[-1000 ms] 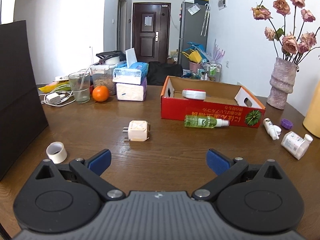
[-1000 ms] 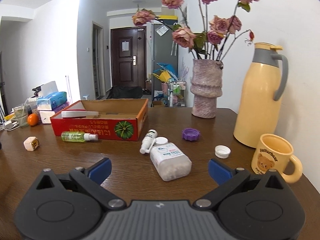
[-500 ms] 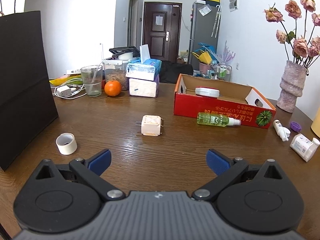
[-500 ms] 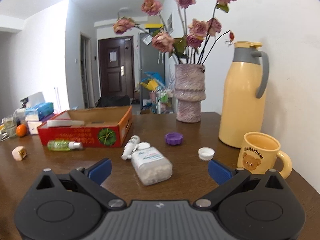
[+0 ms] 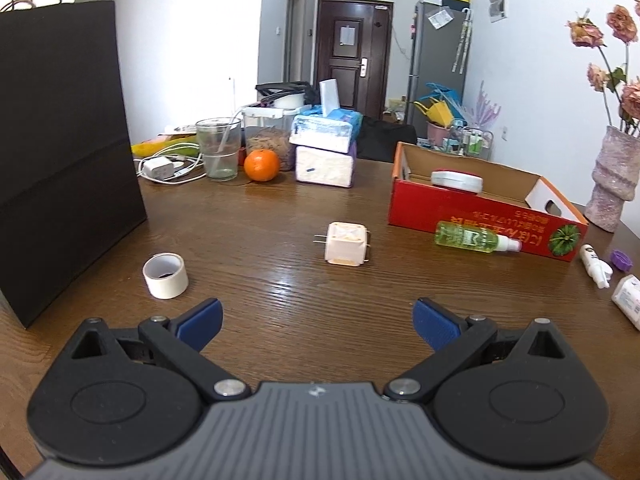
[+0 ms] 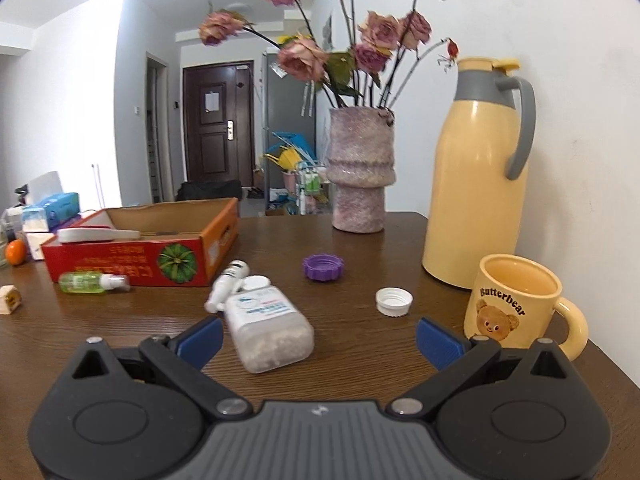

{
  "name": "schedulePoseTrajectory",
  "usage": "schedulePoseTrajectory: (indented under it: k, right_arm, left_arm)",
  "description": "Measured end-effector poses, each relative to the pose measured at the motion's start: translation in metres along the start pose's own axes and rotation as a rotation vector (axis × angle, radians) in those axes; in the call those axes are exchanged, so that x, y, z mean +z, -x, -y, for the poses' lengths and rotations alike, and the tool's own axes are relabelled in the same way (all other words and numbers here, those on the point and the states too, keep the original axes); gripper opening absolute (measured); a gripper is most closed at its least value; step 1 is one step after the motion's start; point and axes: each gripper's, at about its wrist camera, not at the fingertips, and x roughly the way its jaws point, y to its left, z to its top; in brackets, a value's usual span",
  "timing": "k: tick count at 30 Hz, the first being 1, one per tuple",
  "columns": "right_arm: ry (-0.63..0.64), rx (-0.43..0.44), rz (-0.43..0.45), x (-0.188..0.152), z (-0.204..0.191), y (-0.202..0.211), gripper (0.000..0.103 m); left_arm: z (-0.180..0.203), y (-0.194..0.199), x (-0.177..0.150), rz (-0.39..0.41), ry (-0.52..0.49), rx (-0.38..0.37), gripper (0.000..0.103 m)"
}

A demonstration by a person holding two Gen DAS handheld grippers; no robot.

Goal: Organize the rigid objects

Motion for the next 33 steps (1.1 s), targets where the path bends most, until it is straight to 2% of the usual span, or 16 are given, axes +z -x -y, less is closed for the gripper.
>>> schedulePoseTrajectory:
  k: [12,23,33]
  right_arm:
    - [-0.022,-0.053,-0.035,0.001,0.025,-0.044,0.103]
    - [-0.056,-0.11,-0.041,0.016,0.044,-0.084,0.101]
    - [-0.061,-0.141,-0.078,0.021,0.049,-0.12,0.094]
  left_arm:
    - [-0.016,-0.017,0.001,-0.019,0.032,0.053,0.103]
    - [-0.027,-0.033,0.007,-0.02,0.041,0.083,0.103]
    - [-0.041,-0.054,0.013,-0.025,0.053,0.134,0.103]
